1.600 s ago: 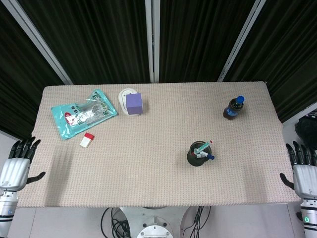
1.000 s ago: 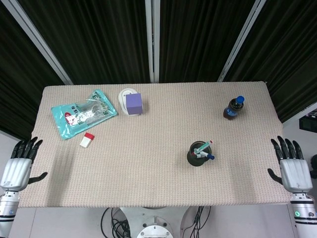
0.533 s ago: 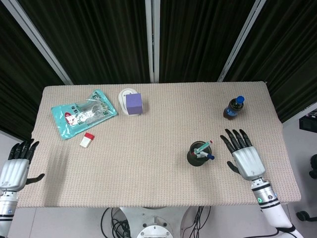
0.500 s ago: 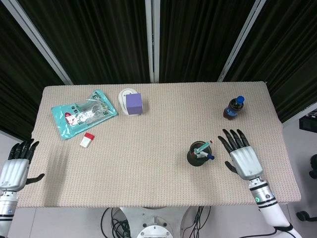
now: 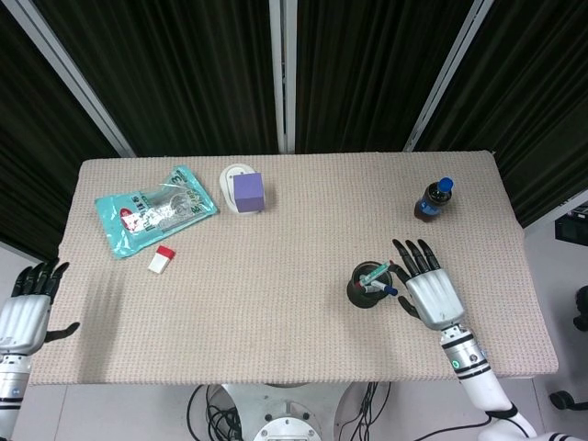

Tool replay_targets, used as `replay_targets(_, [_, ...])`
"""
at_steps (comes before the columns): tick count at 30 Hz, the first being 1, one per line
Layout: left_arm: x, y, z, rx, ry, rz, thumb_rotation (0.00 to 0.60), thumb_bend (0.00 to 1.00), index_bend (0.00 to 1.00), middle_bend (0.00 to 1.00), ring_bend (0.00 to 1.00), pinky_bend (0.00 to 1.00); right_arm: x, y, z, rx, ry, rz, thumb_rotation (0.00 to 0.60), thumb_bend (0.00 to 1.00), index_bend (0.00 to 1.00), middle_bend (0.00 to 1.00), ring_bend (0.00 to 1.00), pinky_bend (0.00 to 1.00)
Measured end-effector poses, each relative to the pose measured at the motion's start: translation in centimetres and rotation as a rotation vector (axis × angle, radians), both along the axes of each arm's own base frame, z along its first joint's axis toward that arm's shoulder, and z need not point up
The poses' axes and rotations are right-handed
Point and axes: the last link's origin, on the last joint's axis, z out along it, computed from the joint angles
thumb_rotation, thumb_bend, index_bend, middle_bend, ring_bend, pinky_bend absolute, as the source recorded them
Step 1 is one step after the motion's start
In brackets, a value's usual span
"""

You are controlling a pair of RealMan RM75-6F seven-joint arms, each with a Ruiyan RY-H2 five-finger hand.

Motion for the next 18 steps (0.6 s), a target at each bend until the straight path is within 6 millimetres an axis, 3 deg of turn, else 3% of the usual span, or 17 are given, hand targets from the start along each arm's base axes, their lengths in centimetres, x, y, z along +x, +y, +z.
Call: replay_targets(18, [-0.06,-0.13,0.17,-0.004,0.0,0.002,0.6,0.09,0.06,0.0,0.0,0.0,0.37,-0.23,-0.99,-0.005,-0.028,0.051,0.6,0.2,0.5,0.01,0.0,0.0])
